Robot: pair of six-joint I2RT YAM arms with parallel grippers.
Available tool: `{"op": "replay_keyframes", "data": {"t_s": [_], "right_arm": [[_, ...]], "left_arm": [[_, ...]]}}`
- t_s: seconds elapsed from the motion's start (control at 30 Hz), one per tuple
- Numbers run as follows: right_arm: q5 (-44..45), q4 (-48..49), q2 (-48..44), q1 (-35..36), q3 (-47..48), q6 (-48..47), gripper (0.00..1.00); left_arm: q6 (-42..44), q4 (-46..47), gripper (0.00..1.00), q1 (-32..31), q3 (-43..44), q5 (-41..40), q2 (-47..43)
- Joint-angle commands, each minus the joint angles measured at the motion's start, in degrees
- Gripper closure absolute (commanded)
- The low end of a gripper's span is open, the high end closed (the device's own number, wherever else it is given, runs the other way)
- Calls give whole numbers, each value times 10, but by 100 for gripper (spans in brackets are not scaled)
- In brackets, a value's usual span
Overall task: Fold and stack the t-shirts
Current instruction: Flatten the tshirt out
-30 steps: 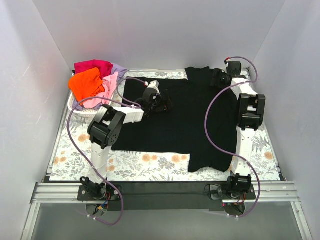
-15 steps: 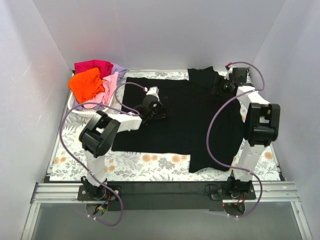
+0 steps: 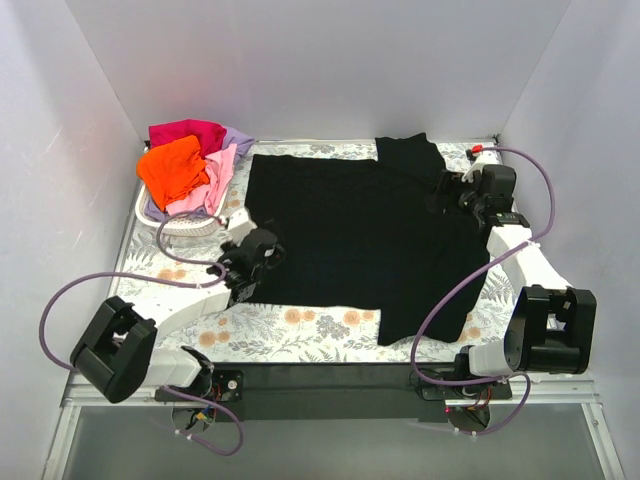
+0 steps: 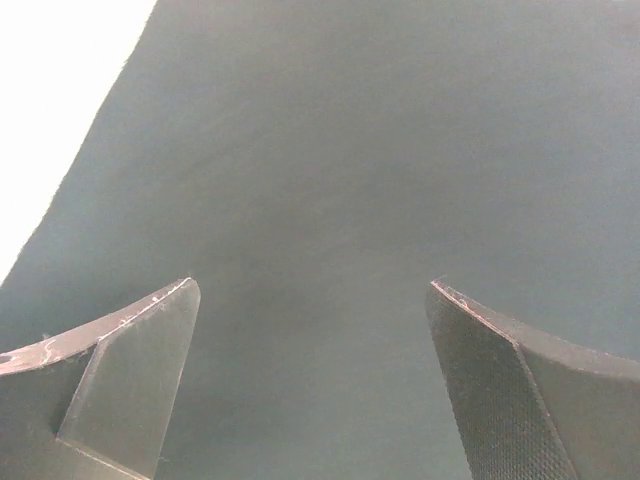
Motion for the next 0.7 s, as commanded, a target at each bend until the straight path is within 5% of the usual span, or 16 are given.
{"op": "replay_keyframes", "data": {"t_s": [0.0,0.37,0.67], "right_arm": [[6,26,-15,-1,-15,-10,28],[-25,32,5,-7,-17,-9,27],[-28,34,6,-9,-20,-8,27]], "left_arm": [[-111,-143,12,16,-60,-70,-46],[-275,-308,16,27,-127,-112,-187],[-307,-323,23,57,-177,-77,-233]]}}
